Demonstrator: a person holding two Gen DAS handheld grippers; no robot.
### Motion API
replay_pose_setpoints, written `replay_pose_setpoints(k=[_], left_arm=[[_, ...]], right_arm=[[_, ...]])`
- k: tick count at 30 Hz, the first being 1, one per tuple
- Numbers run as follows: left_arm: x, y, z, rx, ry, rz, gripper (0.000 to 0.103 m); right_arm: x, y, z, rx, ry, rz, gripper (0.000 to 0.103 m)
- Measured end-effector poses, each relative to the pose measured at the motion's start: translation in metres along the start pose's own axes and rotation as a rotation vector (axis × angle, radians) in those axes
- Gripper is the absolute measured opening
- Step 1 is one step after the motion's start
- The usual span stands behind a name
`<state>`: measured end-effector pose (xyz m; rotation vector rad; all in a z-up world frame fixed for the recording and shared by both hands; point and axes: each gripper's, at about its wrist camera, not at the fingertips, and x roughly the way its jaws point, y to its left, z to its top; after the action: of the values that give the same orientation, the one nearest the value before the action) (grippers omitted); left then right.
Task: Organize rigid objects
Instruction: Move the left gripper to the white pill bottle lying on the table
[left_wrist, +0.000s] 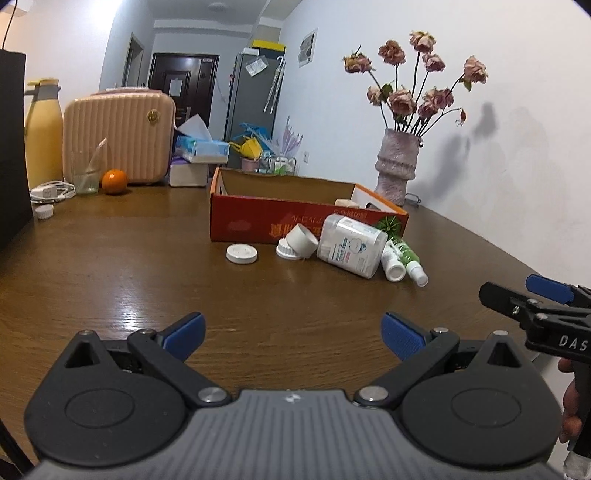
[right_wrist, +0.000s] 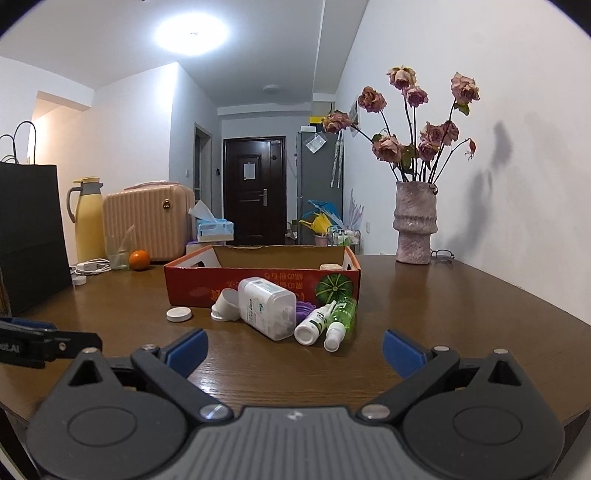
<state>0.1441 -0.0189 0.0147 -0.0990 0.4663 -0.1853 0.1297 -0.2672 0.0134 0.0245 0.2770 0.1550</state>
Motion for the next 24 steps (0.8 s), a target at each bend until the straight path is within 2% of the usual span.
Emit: replay_pose_setpoints(k=[3,8,10,12,17,19,22,23,24], left_arm=[[0.008,0.000,0.002,0.010,0.015,0.002,0.103],[0.028,-0.001,0.020,0.043,-0.023,0.020,0.103],[0.043,-0.001,0.033,0.055,-0.036,0.032,0.103],[0.060,-0.002,0.047,0.054,-0.047,0.045,0.103],[0.108,-0.004,0.076,0.024,-0.012,-0.033,0.103],[0.122,-0.005,0.080,0.017,-0.004,-0.050,0.102],[0.134,0.000,0.075,-0.019,0.016,-0.077,0.101],[0.136,0.003,0.073,-0.037,0.029,-0.084,0.100],[0.137,0.008,0.070,-0.055,0.043,-0.087,0.099]], right_arm=[[0.007,-0.005,0.001,0.021,0.005,-0.002,0.099],[0.033,-0.013,0.009,0.066,0.034,0.043,0.090],[0.053,-0.020,0.018,0.104,0.053,0.069,0.078],[0.076,-0.027,0.029,0.155,0.067,0.100,0.071],[0.143,-0.037,0.050,0.244,0.086,0.160,0.064],[0.173,-0.039,0.054,0.266,0.102,0.176,0.054],[0.208,-0.034,0.053,0.258,0.125,0.200,0.046],[0.214,-0.030,0.052,0.229,0.145,0.220,0.036],[0.217,-0.024,0.049,0.198,0.171,0.251,0.032]])
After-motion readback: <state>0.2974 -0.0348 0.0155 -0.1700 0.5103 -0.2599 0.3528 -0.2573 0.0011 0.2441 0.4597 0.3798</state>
